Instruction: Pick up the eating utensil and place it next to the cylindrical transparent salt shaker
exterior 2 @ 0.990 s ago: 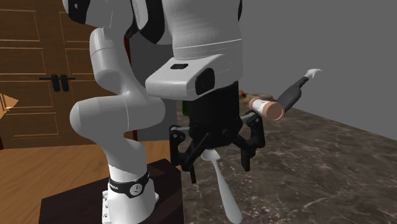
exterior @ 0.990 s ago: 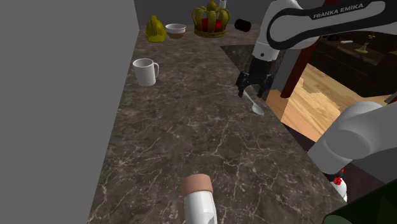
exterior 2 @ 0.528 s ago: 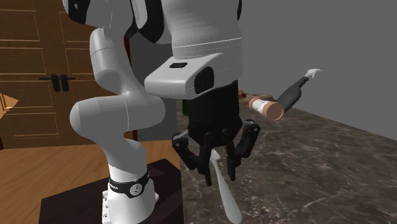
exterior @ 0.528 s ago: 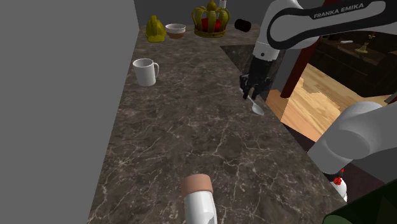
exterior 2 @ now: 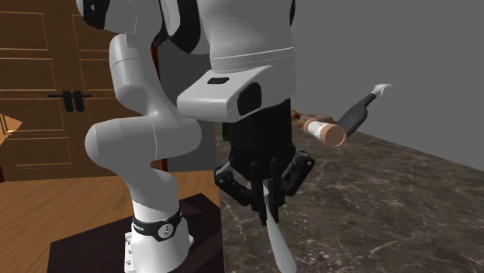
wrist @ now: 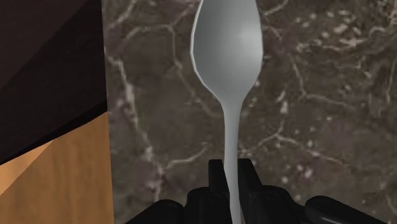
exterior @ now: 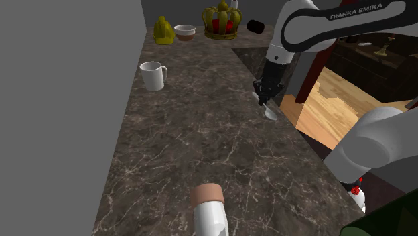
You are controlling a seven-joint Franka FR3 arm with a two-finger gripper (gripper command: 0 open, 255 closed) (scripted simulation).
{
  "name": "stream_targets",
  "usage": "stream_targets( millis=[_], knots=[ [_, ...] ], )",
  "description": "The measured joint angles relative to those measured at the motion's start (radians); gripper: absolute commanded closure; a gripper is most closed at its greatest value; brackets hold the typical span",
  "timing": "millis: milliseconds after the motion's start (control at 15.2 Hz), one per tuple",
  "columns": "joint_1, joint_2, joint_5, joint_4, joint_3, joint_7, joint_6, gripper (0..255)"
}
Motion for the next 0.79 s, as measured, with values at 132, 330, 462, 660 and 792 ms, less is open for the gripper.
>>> stream_targets(
  millis=[132, 330, 462, 660, 792],
  knots=[
    [0.000, -0.005, -0.002, 0.011, -0.001, 0.003, -0.017, 255],
    [-0.002, -0.013, -0.008, 0.044, -0.005, 0.010, -0.057, 255],
    [-0.003, -0.020, -0.011, 0.064, -0.006, 0.015, -0.084, 255],
    [-0.004, -0.031, -0.015, 0.098, -0.008, 0.025, -0.128, 255],
    [-0.004, -0.027, -0.018, 0.126, -0.010, 0.030, -0.153, 255]
  ],
)
